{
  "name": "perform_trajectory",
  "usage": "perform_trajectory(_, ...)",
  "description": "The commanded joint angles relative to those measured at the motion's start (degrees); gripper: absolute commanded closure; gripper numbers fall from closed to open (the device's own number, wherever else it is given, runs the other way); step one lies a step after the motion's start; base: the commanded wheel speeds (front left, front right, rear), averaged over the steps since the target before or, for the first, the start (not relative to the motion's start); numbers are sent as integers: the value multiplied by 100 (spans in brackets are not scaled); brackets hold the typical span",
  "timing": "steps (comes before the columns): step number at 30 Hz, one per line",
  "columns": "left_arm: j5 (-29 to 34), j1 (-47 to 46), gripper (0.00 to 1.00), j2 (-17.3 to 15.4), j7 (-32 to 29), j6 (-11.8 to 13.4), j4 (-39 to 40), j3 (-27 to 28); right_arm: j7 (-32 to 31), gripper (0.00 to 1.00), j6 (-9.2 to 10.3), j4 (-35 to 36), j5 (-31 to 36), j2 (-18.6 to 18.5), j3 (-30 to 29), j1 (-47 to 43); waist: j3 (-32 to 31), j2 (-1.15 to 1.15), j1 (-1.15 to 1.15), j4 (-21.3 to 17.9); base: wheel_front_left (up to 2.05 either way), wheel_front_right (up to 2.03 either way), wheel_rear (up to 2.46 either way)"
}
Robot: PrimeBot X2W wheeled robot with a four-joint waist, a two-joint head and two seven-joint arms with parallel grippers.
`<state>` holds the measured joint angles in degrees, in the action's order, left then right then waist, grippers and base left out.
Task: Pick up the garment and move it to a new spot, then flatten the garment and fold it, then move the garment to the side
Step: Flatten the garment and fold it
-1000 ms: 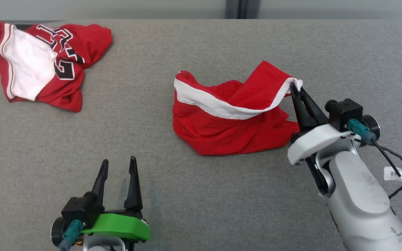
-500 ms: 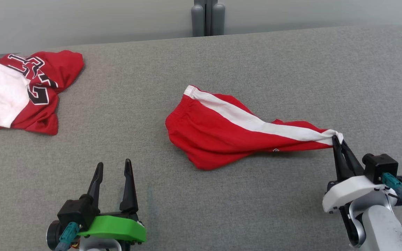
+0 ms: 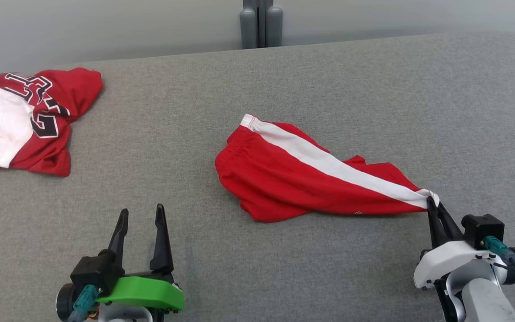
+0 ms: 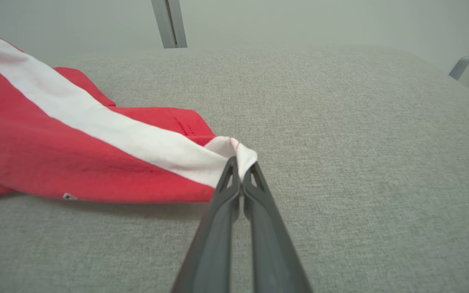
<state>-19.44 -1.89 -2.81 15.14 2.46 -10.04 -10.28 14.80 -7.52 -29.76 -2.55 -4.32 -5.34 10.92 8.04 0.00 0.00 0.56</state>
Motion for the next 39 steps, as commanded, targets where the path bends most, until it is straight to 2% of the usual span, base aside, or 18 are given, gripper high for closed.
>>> perform_trajectory(1, 18, -31, 0, -15, 1, -4, -19, 14, 46, 0, 6, -26, 27, 17, -56, -49, -19, 0, 0, -12, 0, 0, 0)
perform_trajectory(11, -54, 44, 0, -15, 2, 34, -37, 0, 42, 0, 7, 332, 156, 97, -190, -195, -193, 0, 0, -54, 0, 0, 0)
perform_trajectory(22, 3, 73, 0, -15, 1, -61, -253, -65, 43, 0, 7, 1013, 12, 138, 331, -442, -626, 0, 0, -209, 0, 0, 0)
perform_trajectory(29, 34, 293, 0, -15, 2, -22, -440, -27, 43, 0, 7, 1317, -375, 139, 794, -681, -820, 0, 0, -240, 0, 0, 0)
perform_trajectory(39, -37, 524, 0, -15, 2, 51, -442, 25, 43, 0, 7, 1417, -604, 140, 1008, -785, -938, 0, 0, -196, 0, 0, 0)
